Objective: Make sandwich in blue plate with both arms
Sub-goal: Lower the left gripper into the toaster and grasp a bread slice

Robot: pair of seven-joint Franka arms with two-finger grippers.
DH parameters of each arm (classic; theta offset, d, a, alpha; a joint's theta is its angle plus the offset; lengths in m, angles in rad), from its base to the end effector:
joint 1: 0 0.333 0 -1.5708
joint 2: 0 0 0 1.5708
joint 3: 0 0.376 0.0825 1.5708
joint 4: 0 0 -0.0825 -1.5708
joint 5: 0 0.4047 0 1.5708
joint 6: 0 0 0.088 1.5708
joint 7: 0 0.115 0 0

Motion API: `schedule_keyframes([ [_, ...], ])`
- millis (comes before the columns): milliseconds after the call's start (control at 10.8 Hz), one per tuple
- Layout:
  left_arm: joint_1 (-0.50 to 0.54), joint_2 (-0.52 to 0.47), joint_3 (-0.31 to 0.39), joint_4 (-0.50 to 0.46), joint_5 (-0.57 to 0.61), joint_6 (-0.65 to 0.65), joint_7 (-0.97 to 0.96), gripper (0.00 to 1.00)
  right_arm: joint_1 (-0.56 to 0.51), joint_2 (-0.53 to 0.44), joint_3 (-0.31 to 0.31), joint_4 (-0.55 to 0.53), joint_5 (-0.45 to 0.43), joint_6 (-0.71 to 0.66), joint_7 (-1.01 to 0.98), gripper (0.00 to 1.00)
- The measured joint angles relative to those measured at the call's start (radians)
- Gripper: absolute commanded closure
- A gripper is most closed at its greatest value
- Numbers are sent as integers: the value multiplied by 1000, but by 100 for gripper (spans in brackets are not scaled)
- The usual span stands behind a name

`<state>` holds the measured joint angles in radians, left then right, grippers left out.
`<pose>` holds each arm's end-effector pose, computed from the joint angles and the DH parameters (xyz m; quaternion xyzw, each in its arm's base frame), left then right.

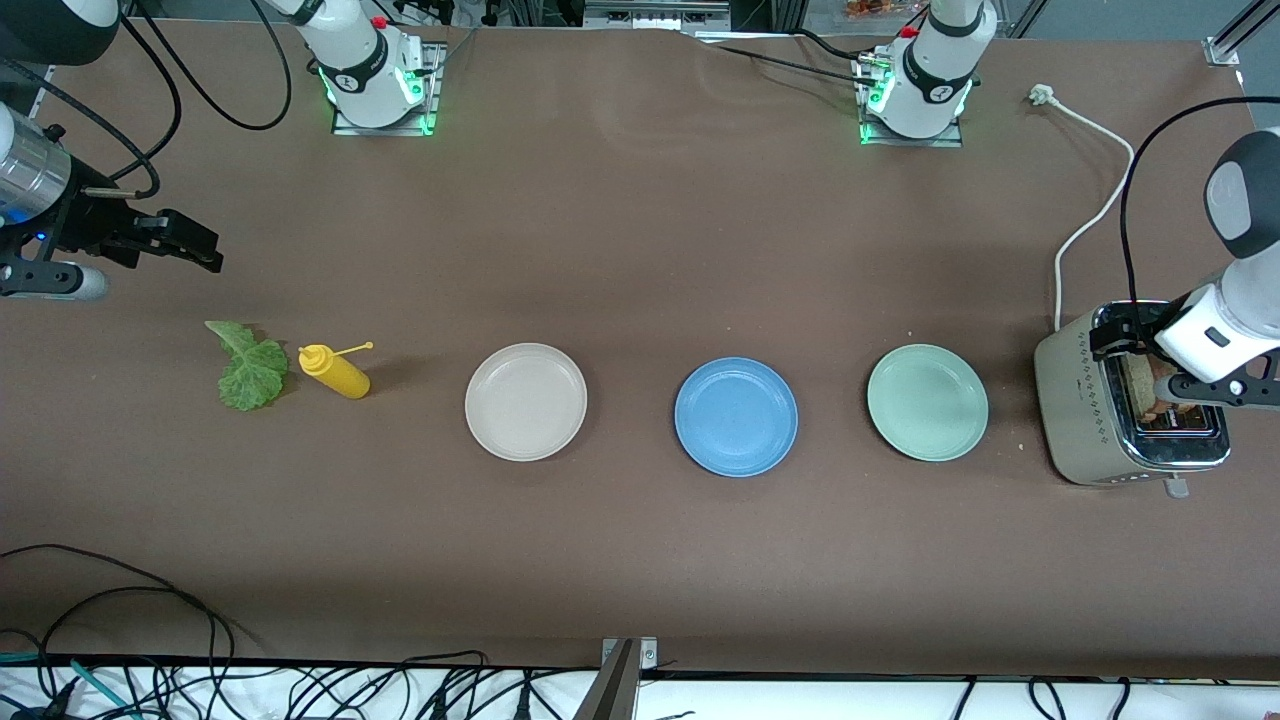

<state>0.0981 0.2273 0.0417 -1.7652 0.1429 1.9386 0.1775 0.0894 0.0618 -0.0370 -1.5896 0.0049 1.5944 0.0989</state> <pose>0.6425 0.0993 0.4717 -0.9961 0.0466 0.0377 0.0655 0.5960 0.0325 0.6330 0.9993 -0.0234 -0.0285 0.0008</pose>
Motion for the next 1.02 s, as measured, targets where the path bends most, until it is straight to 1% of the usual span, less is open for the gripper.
schedule_keyframes([
  [554,61,74,1,-2,0,7,39,0,0,0,0,-2,0,0,0,0],
  [646,68,79,1,-2,0,7,45,7,0,0,0,-2,0,0,0,0],
  [739,71,82,1,-2,0,7,47,23,0,0,0,-3,0,0,0,0],
  [831,72,84,0,-2,0,7,48,32,0,0,0,-3,0,0,0,0],
  [1016,72,86,-2,-2,0,7,70,58,0,0,0,-3,0,0,0,0],
])
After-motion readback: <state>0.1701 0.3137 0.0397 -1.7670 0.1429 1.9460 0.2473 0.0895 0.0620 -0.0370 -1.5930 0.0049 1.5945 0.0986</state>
